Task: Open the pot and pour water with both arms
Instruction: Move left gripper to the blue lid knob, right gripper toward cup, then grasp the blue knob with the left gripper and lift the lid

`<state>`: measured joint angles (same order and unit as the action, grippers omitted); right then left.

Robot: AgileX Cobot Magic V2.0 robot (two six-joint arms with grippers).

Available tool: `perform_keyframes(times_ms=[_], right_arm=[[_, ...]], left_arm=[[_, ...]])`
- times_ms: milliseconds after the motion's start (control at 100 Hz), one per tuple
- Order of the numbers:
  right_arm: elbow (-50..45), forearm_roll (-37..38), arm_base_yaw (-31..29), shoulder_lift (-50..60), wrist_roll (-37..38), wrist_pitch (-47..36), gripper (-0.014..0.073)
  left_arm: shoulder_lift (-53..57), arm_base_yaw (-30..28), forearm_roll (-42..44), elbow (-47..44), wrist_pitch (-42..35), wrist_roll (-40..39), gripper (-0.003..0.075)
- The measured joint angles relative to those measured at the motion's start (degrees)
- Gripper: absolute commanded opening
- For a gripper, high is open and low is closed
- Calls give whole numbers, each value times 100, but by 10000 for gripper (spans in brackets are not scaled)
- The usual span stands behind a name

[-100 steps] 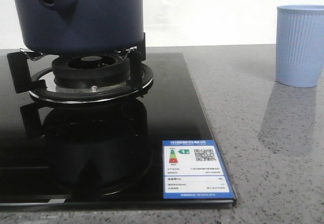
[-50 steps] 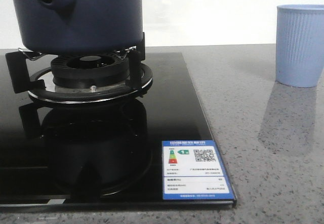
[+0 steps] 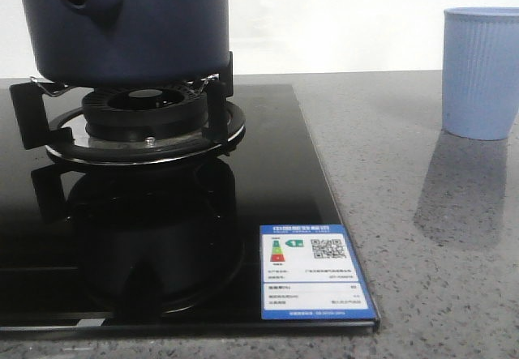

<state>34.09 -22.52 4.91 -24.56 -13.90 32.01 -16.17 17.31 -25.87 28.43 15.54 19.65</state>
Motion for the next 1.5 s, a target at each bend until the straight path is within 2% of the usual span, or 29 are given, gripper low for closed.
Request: perform_keyframes(times_ms=[100, 170, 240, 340, 390, 440, 550, 640, 970, 1120, 1270, 1500], right_arm=[[25, 0, 129, -106, -13, 30, -50], [25, 0, 151, -145, -22, 70, 11], [25, 0, 162, -155, -22, 84, 133], [25, 0, 173, -155, -22, 93, 365], [25, 0, 173, -155, -22, 96, 449], [25, 0, 173, -155, -26, 96, 493], [25, -11, 173, -155, -26, 96, 493], [25, -11, 173, -155, -26, 96, 493], [25, -11, 173, -155, -35, 96, 493], [25, -21, 173, -155, -35, 96, 493], [25, -21, 173, -155, -39, 96, 493], [25, -21, 173, -155, -48, 96, 493]], left_arm=[[-188, 333, 14, 0, -41, 11, -15], [-322, 511, 14, 0, -150, 23, -9], [-457, 643, 14, 0, -290, 23, 30], [-682, 766, 14, 16, -418, 33, 141], [-801, 806, 14, 42, -467, 33, 208], [-929, 818, 14, 90, -484, 33, 281], [-1257, 839, 14, 256, -553, 33, 438], [-1550, 839, 14, 397, -645, 33, 503], [-2868, 859, 71, 916, -903, 33, 509], [-3476, 1045, 169, 1144, -1310, 33, 512], [-4121, 1200, 250, 1377, -1666, 33, 568], [-4848, 1252, 250, 1866, -1808, 33, 571]])
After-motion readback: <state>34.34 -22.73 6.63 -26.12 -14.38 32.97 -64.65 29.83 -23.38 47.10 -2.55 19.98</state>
